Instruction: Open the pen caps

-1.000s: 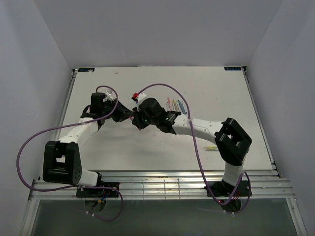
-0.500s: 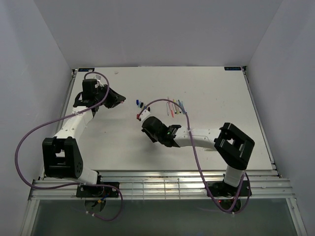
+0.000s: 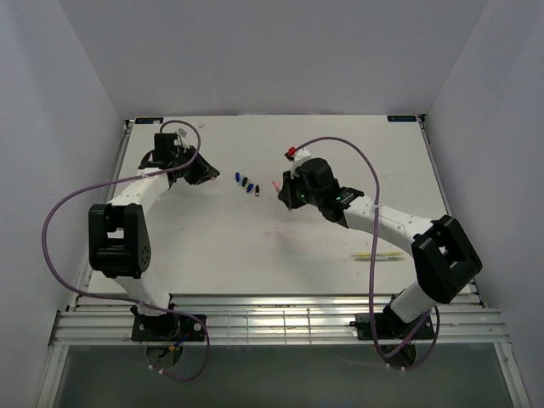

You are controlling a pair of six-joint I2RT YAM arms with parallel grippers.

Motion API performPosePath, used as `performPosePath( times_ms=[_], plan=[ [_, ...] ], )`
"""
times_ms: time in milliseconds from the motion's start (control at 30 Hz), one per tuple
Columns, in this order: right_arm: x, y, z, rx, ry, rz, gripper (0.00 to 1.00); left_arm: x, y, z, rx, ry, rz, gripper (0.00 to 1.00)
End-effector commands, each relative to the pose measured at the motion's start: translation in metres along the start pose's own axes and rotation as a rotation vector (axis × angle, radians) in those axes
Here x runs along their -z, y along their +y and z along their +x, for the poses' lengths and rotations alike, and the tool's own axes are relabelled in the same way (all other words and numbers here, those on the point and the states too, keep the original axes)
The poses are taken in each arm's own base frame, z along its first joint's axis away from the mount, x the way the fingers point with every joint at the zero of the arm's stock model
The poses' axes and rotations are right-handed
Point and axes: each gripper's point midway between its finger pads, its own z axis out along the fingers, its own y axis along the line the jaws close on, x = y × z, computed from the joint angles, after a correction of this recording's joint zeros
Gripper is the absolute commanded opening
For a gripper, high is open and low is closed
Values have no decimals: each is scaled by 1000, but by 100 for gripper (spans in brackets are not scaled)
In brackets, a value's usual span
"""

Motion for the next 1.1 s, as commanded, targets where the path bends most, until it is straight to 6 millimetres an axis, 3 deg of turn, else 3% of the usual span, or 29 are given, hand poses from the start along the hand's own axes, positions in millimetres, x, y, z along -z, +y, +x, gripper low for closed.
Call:
performPosePath(
  times_ms=[0,167,200,233,400,667,1067],
  plan=[
    [12,-65,-27,-82,-33,162,8,-20,15,5,-56,70,-30,0],
    [26,-120,-38,-122,-59,246,8,-49,27,4,-80,122,-51,0],
    [30,-139,-39,-140,-65,281,8,-54,23,-1,-97,118,-45,0],
    [30,-142,-38,-149,-61,266,8,-64,30,3,-97,144,-60,0],
    [30,-185,-29,-188,-37,321,8,-90,17,-2,-135,163,-39,7],
    [24,-215,-7,-248,7,327,8,-119,26,3,-125,197,-70,13],
    [19,-233,10,-307,16,314,8,-127,41,8,-134,214,-116,28]
  ],
)
